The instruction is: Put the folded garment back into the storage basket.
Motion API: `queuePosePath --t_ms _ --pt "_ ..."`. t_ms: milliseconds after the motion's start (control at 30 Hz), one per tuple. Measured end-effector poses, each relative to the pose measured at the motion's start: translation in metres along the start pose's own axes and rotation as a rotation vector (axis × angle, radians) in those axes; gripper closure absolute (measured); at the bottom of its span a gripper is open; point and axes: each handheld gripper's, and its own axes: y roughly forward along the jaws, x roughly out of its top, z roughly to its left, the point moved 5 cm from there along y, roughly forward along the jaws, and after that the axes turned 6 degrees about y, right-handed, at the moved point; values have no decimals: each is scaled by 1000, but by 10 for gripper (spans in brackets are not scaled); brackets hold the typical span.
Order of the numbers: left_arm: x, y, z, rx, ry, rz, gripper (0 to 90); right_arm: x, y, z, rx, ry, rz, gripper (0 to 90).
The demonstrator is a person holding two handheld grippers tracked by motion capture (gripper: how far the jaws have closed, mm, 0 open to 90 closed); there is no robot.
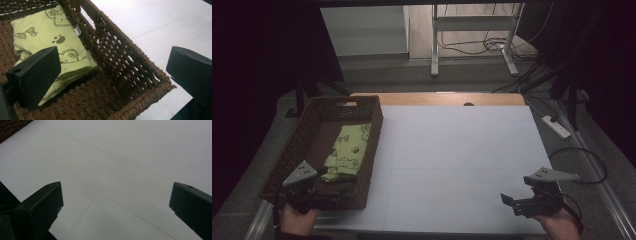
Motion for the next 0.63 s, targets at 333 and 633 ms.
queuePosePath --t_ms 333,633 --pt "-8 -2 -3 6 -8 -2 0 -14 -13 -3 -42 9 -18 0" --pt "-11 -2 -1 10 -16 3 0 -27 -17 -5 -56 29 -6 0"
